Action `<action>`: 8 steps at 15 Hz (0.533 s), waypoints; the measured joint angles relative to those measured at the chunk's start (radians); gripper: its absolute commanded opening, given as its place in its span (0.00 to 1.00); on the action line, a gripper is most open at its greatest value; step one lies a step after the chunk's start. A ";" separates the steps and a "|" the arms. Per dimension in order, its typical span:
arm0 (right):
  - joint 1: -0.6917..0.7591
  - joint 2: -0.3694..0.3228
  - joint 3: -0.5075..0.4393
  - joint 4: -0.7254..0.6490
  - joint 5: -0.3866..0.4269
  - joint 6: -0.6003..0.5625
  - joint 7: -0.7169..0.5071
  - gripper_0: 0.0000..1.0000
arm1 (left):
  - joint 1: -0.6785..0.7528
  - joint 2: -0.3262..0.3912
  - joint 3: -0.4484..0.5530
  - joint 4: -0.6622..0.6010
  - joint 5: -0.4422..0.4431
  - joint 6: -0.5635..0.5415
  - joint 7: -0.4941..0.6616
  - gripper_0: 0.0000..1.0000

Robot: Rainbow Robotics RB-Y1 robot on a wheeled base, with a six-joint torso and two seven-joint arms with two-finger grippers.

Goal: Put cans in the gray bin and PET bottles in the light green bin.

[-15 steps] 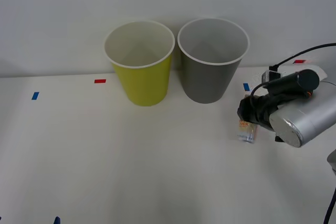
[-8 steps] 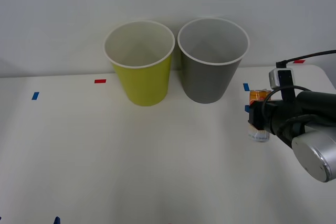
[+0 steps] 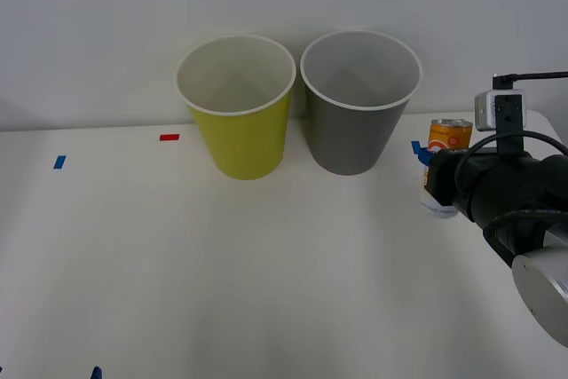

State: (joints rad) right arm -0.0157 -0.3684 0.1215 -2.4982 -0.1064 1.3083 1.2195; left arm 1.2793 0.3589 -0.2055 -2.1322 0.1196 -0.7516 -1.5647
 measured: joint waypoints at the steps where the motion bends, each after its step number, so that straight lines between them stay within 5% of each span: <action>1: -0.001 0.002 0.000 -0.007 0.006 -0.013 0.000 0.00 | 0.000 0.000 0.000 0.000 0.000 0.000 0.000 1.00; 8: -0.050 -0.003 0.003 -0.014 0.026 -0.133 0.000 0.00 | 0.000 0.000 0.000 0.000 0.000 0.000 0.000 1.00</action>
State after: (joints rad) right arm -0.0657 -0.3716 0.1243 -2.5126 -0.0808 1.1752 1.2193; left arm 1.2793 0.3589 -0.2055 -2.1322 0.1196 -0.7516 -1.5647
